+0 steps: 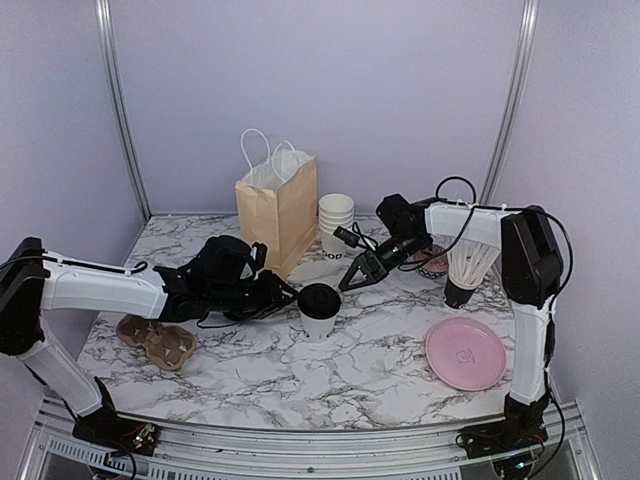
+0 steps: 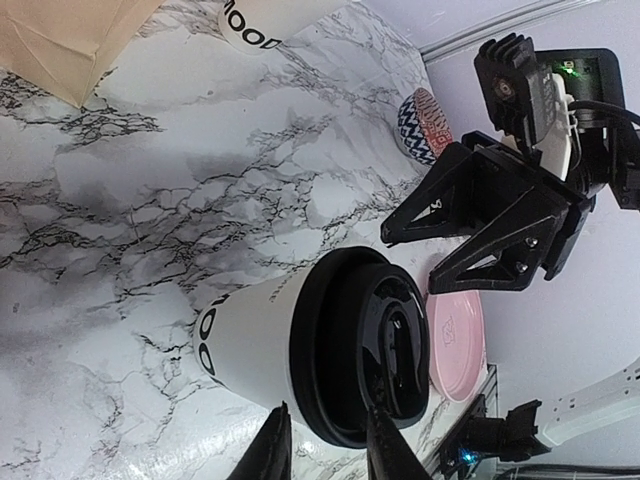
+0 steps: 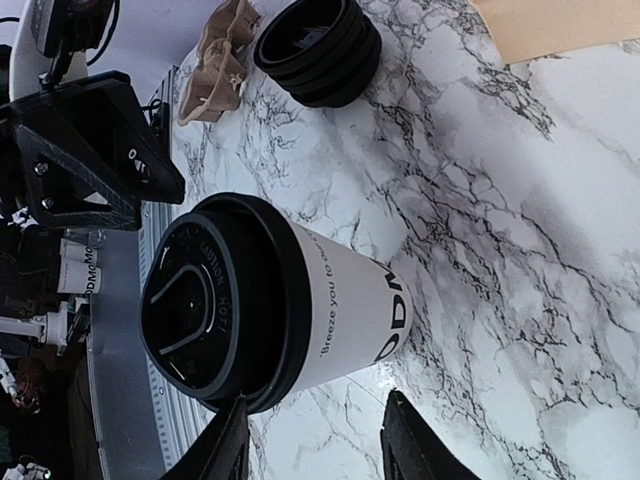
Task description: Pack the takeout coffee
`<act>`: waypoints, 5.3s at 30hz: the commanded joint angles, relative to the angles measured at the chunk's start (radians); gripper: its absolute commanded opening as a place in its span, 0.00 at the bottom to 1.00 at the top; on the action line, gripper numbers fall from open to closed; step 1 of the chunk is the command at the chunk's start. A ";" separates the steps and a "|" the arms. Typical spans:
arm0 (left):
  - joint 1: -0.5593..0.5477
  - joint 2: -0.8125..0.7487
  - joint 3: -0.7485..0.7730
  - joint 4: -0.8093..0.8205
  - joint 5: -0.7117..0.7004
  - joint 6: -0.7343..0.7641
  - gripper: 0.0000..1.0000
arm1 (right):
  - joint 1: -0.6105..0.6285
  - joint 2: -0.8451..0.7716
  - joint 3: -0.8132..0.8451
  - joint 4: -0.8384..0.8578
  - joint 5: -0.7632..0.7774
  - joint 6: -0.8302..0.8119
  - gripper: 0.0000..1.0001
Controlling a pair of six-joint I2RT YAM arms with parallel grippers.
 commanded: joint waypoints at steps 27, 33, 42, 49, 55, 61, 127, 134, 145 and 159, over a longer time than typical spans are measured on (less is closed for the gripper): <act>0.039 0.147 0.013 0.068 0.095 -0.023 0.12 | 0.034 0.037 -0.011 -0.006 -0.066 -0.032 0.41; 0.049 0.208 -0.020 0.071 0.130 -0.038 0.07 | 0.034 0.060 -0.029 0.007 -0.039 -0.009 0.39; 0.075 0.314 -0.062 0.074 0.197 -0.055 0.05 | 0.025 0.111 -0.044 0.027 0.062 0.056 0.32; 0.077 0.299 -0.039 0.064 0.272 -0.080 0.15 | -0.003 0.109 -0.046 0.052 0.131 0.115 0.29; 0.074 0.310 -0.023 0.016 0.227 -0.049 0.25 | -0.005 0.137 -0.028 0.055 0.117 0.111 0.27; 0.058 0.365 0.055 0.012 0.178 -0.002 0.17 | -0.001 0.203 0.022 0.003 0.105 0.054 0.27; 0.033 0.192 0.153 0.067 0.043 0.044 0.47 | -0.008 0.064 0.134 -0.133 -0.004 -0.115 0.64; 0.033 0.135 0.119 0.073 0.044 0.058 0.48 | -0.008 0.132 0.197 -0.183 -0.041 -0.162 0.54; 0.027 -0.015 0.013 0.072 0.000 0.039 0.49 | 0.001 0.340 0.510 -0.497 -0.215 -0.426 0.51; 0.041 0.091 0.095 0.072 -0.056 0.113 0.58 | -0.017 0.159 0.349 -0.272 -0.055 -0.227 0.80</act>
